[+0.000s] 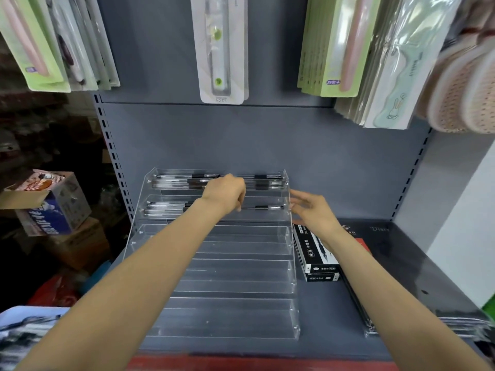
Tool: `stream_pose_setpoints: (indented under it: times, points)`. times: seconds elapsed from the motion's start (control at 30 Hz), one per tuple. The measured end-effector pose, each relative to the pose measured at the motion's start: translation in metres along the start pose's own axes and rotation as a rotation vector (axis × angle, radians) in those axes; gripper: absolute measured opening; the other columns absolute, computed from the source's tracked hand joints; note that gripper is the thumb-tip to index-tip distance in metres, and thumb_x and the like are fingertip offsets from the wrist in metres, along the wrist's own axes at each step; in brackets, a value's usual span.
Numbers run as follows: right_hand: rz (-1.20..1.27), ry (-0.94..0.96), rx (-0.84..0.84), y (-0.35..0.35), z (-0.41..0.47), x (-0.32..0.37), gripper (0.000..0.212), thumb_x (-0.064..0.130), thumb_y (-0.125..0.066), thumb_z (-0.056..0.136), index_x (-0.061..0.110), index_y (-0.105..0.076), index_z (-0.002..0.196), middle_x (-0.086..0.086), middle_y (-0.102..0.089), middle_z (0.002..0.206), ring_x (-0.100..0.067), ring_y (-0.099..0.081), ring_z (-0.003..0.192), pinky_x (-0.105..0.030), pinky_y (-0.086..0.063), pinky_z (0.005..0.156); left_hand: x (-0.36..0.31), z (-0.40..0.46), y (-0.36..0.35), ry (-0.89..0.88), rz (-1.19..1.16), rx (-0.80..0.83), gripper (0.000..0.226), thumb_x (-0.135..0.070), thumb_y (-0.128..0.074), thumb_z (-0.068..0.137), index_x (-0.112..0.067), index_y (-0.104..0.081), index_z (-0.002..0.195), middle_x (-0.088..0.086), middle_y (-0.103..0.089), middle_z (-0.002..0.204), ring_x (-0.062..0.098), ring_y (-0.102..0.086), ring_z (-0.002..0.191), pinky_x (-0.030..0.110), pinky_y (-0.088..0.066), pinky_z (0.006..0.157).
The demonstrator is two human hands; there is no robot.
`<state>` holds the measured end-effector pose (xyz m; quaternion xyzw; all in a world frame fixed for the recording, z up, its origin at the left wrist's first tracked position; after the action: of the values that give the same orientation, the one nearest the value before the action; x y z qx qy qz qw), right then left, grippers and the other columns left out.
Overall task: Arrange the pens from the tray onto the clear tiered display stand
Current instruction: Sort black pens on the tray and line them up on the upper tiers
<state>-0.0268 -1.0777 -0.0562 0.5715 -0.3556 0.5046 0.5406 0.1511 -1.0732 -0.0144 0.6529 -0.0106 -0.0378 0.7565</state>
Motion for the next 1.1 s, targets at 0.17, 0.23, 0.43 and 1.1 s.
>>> stream_pose_setpoints:
  times: [0.17, 0.23, 0.43, 1.1]
  points:
    - [-0.039, 0.001, -0.025, 0.001, -0.001, -0.003, 0.039, 0.004, -0.051, 0.094, 0.016, -0.053, 0.131, -0.005, -0.065, 0.119, -0.021, -0.063, 0.107, -0.04, -0.053, 0.092, -0.003, -0.001, -0.001, -0.002, 0.093, -0.041, 0.015, -0.012, -0.071, 0.079, -0.011, -0.066, 0.094, 0.013, -0.066, 0.101, 0.033, -0.062, 0.094, 0.035, -0.049, 0.074]
    - [-0.053, -0.002, -0.038, 0.0, -0.002, -0.003, 0.038, 0.004, -0.051, 0.094, 0.016, -0.055, 0.13, -0.005, -0.065, 0.119, -0.021, -0.063, 0.107, -0.041, -0.053, 0.093, -0.003, 0.0, -0.002, 0.001, 0.083, -0.028, 0.017, -0.01, -0.071, 0.08, -0.009, -0.065, 0.096, 0.014, -0.066, 0.102, 0.034, -0.062, 0.095, 0.037, -0.05, 0.077]
    - [-0.341, 0.098, -0.176, -0.003, -0.023, 0.023, 0.04, 0.01, -0.053, 0.094, 0.016, -0.052, 0.133, -0.006, -0.06, 0.125, -0.015, -0.057, 0.113, -0.019, -0.039, 0.092, 0.001, -0.008, 0.001, -0.001, -0.053, -0.062, 0.02, -0.015, -0.067, 0.084, -0.006, -0.066, 0.102, 0.016, -0.066, 0.104, 0.034, -0.061, 0.098, 0.039, -0.049, 0.081]
    - [-0.229, 0.109, 0.406, -0.43, -0.196, 0.051, 0.021, 0.011, -0.051, 0.095, 0.016, -0.062, 0.112, 0.001, -0.061, 0.106, -0.011, -0.058, 0.094, -0.021, -0.047, 0.076, 0.327, -0.362, -0.04, 0.431, -0.68, -0.253, 0.014, -0.023, -0.057, 0.092, -0.015, -0.068, 0.097, 0.001, -0.068, 0.081, 0.015, -0.063, 0.079, 0.023, -0.047, 0.069]
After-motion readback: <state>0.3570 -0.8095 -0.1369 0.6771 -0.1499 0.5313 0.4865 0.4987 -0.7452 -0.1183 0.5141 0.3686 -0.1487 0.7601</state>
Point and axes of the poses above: each hand's wrist, its own z-axis towards the middle knuckle, its own y-axis out of the back of the hand, x = y × z, the point moved 8 cm from there along z, towards the middle knuckle
